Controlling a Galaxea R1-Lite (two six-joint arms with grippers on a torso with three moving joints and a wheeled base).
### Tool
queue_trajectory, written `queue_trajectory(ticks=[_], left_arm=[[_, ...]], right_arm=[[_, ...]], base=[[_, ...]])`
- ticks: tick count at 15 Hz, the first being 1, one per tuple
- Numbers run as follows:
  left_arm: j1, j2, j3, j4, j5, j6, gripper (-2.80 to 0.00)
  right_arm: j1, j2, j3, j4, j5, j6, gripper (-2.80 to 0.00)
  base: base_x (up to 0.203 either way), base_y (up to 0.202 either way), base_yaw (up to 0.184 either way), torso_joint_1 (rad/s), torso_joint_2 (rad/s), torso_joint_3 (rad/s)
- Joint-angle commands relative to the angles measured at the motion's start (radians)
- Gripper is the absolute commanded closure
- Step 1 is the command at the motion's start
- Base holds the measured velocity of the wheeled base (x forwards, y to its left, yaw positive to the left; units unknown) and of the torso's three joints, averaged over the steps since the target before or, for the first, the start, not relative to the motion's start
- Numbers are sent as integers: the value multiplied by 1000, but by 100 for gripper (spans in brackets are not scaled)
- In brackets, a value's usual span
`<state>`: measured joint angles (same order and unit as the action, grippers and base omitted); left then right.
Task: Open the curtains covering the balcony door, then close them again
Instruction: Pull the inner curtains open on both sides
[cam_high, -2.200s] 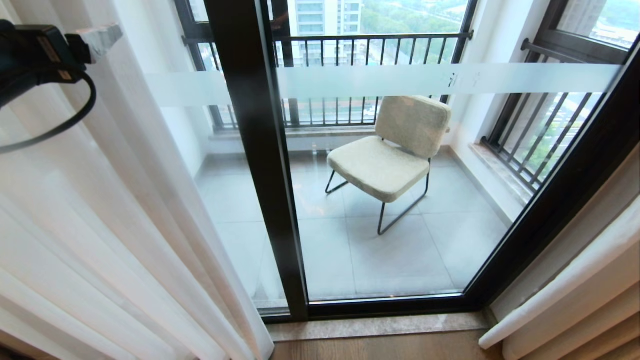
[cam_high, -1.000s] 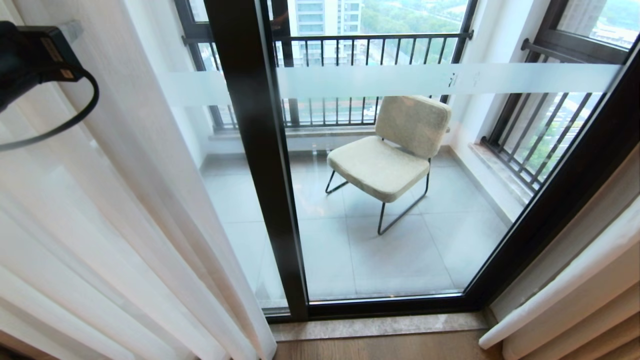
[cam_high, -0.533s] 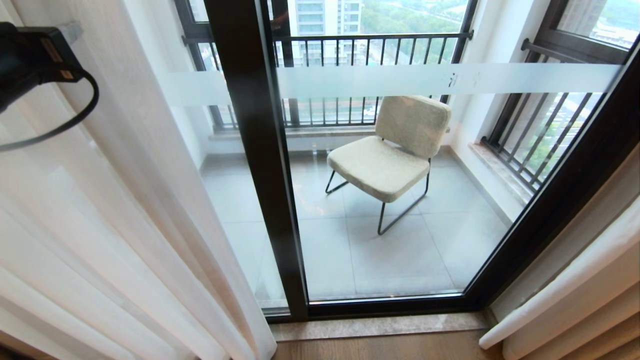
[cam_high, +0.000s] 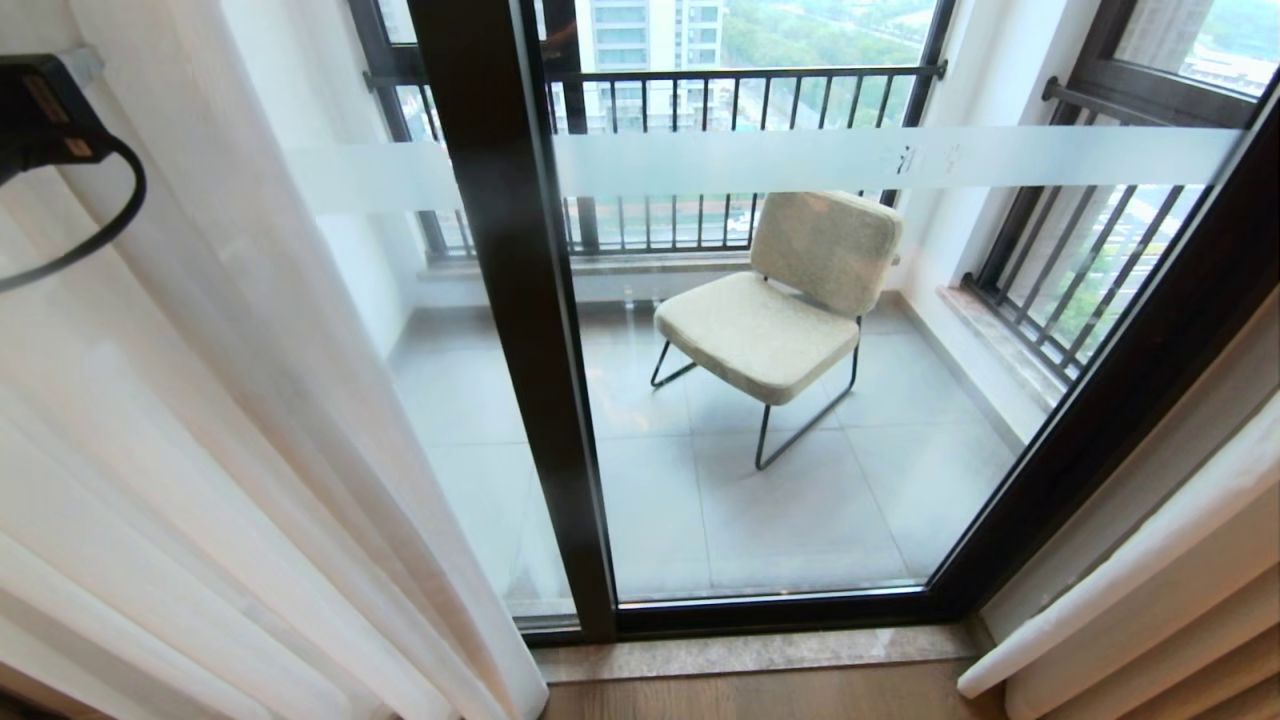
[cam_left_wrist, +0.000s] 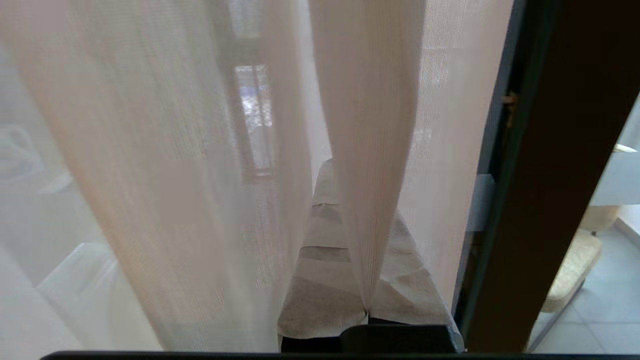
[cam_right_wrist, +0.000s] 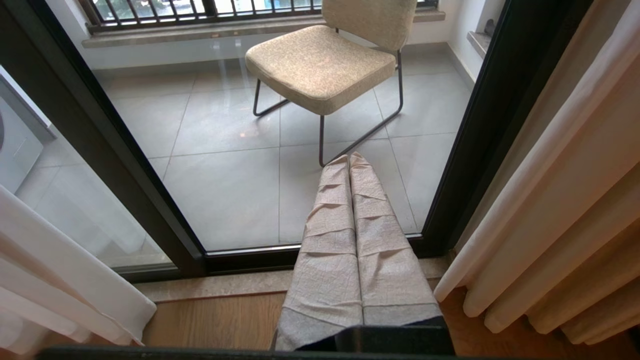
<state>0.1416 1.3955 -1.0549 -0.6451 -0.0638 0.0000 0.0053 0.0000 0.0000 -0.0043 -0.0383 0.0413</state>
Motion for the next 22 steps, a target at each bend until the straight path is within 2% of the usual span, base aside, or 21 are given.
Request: queue_trajectory(ticks=[1, 4, 10, 18, 22], left_arm=[[41, -4, 7, -4, -2, -2, 0], [61, -3, 7, -4, -19, -23, 0], [64, 0, 12, -2, -21, -23, 0], [66, -2, 19, -4, -21, -23, 0], [92, 0, 18, -4, -21, -23, 0]], right_arm=[[1, 2, 0, 1, 0, 0, 0], [1, 2, 0, 0, 0, 0, 0], [1, 2, 0, 0, 0, 0, 0], [1, 2, 0, 0, 0, 0, 0], [1, 2, 0, 0, 0, 0, 0]], base=[[0, 0, 0, 0, 0, 0], [0, 0, 0, 0, 0, 0], [0, 29, -4, 1, 0, 1], [0, 190, 1, 0, 4, 3], [0, 192, 0, 5, 1, 6]])
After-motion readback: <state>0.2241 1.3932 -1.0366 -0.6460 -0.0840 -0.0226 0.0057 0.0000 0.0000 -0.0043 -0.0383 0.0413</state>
